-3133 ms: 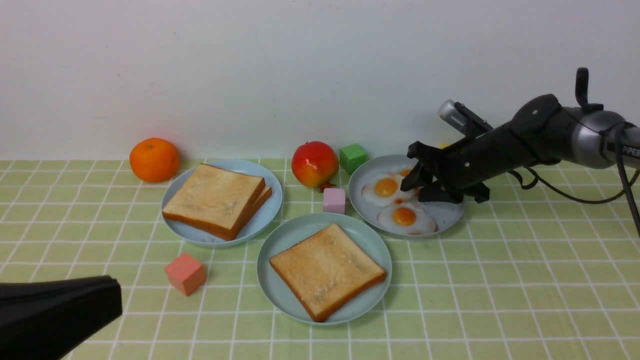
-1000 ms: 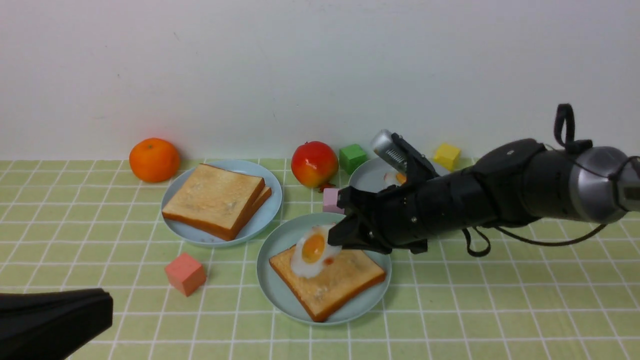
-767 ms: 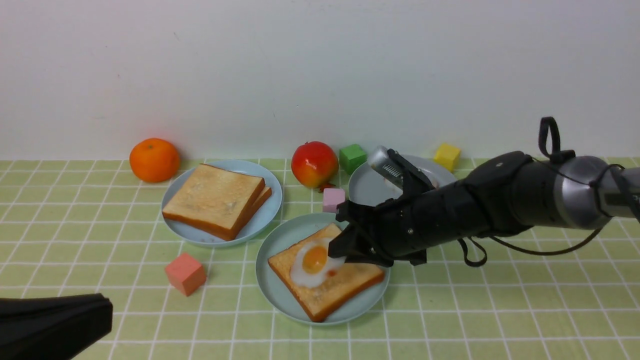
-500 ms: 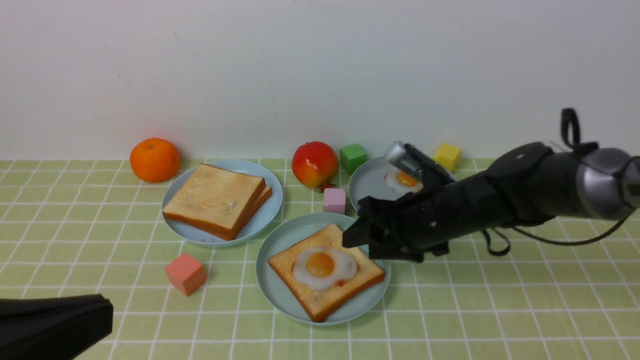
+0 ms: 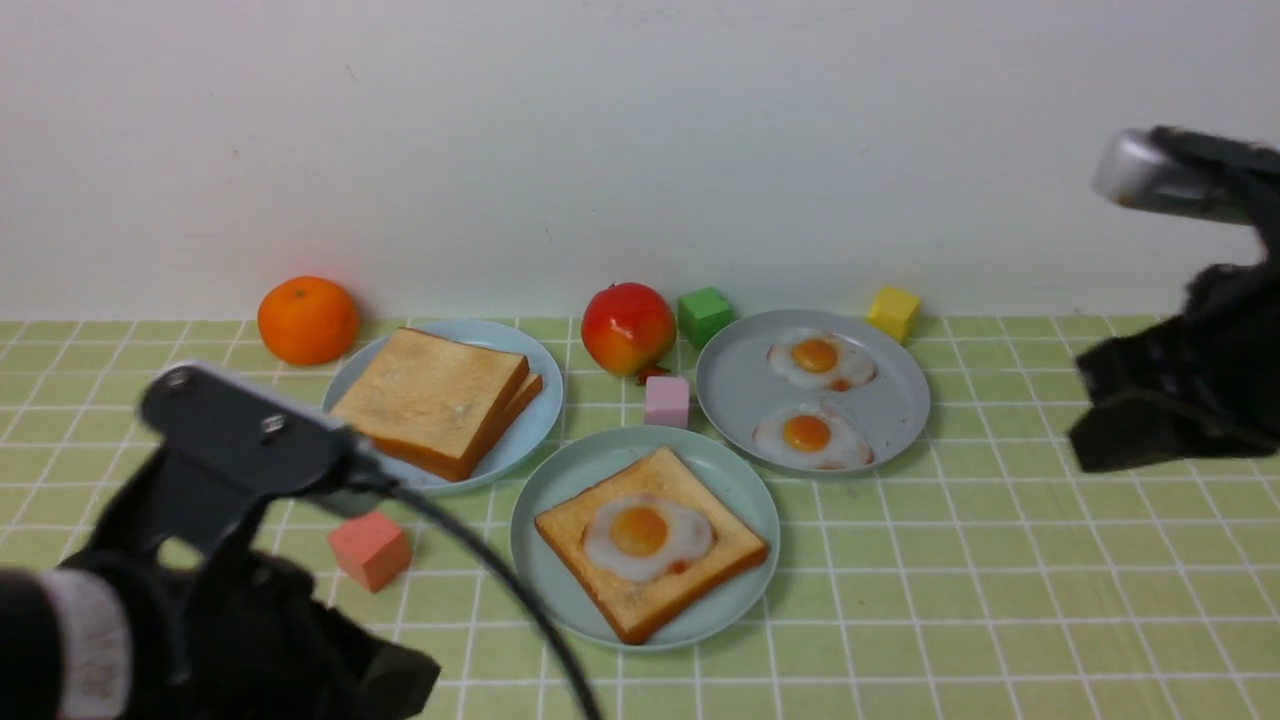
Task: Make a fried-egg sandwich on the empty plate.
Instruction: Use the left arm to grab a slice of bread
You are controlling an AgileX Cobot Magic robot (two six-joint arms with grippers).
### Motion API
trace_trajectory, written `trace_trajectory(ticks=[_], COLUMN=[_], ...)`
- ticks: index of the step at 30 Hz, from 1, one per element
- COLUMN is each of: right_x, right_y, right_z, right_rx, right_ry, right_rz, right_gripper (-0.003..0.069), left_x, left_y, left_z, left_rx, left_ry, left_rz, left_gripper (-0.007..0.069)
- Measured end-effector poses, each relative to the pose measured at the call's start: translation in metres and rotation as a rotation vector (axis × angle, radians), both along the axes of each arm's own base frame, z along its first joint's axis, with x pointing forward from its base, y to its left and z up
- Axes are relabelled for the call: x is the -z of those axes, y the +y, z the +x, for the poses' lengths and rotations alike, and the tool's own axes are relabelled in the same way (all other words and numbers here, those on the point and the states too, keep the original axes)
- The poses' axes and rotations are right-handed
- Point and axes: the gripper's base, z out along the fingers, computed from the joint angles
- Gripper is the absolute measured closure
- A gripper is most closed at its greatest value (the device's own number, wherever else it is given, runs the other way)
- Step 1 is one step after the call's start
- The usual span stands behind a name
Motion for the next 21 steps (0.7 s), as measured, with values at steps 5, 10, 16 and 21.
trace_trajectory(ticks=[5, 10, 16, 21], right_x=[-0.033, -0.046, -0.05, -0.047], right_y=[-0.015, -0.028, -0.037, -0.037], right_z=[-0.078, -0.146, -0.185, -0.183], right_rx=[0.019, 0.028, 0.047, 0.047], right_ry=[-0.197, -0.391, -0.542, -0.527], right_rz=[0.017, 0.029, 0.017, 0.015], right_gripper=[0.0656, 0.0656, 0.0656, 0.0654], left_x=[0.0, -0.001, 0.018, 0.041], left_y=[-0.029, -0.024, -0.013, -0.015], left_z=[0.051, 0.117, 0.193, 0.231], left_rx=[-0.04, -0.126, -0.194, -0.188], left_ry=[0.029, 0.021, 0.058, 0.056], left_rz=[0.082, 0.12, 0.135, 0.21], left_gripper=[0.0638, 0.0638, 0.0638, 0.0629])
